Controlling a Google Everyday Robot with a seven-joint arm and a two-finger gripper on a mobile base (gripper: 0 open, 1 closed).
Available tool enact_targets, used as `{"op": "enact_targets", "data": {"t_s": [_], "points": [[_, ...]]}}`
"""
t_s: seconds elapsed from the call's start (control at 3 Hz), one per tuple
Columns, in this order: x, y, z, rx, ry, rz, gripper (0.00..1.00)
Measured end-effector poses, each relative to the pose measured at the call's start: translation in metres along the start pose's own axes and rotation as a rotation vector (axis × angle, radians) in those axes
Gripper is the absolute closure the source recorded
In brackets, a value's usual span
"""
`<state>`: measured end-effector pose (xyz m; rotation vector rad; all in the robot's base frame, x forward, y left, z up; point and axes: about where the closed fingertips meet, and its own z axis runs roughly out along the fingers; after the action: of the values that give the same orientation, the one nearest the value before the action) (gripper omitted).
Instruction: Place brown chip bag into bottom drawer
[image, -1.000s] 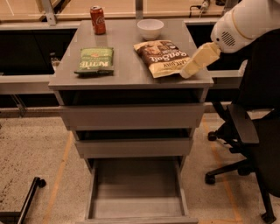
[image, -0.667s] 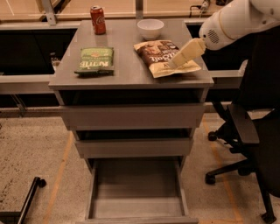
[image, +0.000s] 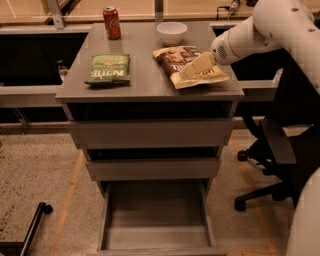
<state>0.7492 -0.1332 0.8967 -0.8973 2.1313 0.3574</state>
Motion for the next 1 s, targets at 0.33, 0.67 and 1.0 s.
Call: {"op": "enact_targets", "data": {"t_s": [0.33,0.67,1.0], "points": [[0.019,-0.017,0.045,-0.011,0.034,0.068,0.02],[0.028,-0.02,0.054,0.0,0.055,0.082,0.23],[0.025,-0.011,0.021,0.084,0.044,0.04,0.55]]}}
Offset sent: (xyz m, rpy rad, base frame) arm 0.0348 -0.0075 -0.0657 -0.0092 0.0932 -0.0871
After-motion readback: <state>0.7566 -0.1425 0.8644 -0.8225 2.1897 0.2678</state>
